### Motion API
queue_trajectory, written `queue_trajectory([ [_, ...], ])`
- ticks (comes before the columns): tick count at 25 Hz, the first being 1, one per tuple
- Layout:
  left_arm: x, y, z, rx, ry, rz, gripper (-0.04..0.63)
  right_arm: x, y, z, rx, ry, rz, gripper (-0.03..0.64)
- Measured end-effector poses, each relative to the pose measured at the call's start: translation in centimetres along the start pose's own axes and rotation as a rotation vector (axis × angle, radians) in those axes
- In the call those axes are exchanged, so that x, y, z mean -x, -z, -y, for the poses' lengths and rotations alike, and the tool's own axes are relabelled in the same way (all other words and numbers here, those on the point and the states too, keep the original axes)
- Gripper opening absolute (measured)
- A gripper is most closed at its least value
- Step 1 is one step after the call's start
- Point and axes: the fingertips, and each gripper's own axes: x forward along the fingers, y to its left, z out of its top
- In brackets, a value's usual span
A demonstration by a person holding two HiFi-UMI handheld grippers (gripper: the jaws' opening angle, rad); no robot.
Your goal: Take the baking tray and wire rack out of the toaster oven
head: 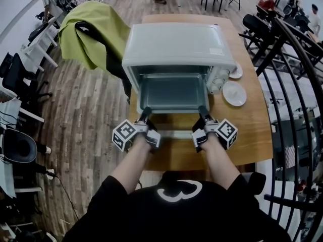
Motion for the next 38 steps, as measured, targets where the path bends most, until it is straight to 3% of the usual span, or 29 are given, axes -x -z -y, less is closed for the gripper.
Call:
queue_trajectory([
  [10, 3.7, 2.0, -0.2, 0.007, -0.029, 0.000, 0.094, 3.6, 1.1, -0.2, 0.023, -0.002, -0.017, 0.084],
  [27, 12.0, 5.0, 1.5, -0.021, 0.002, 0.032, 0.094, 11.2, 3.9, -1.8, 0.045, -0.053, -0.054, 0.084],
  [38, 15.1, 11.7, 3.4, -0.049, 0.034, -0.036, 0.095, 19.3, 1.6, -1.8, 0.055, -0.074, 0.007, 0.084],
])
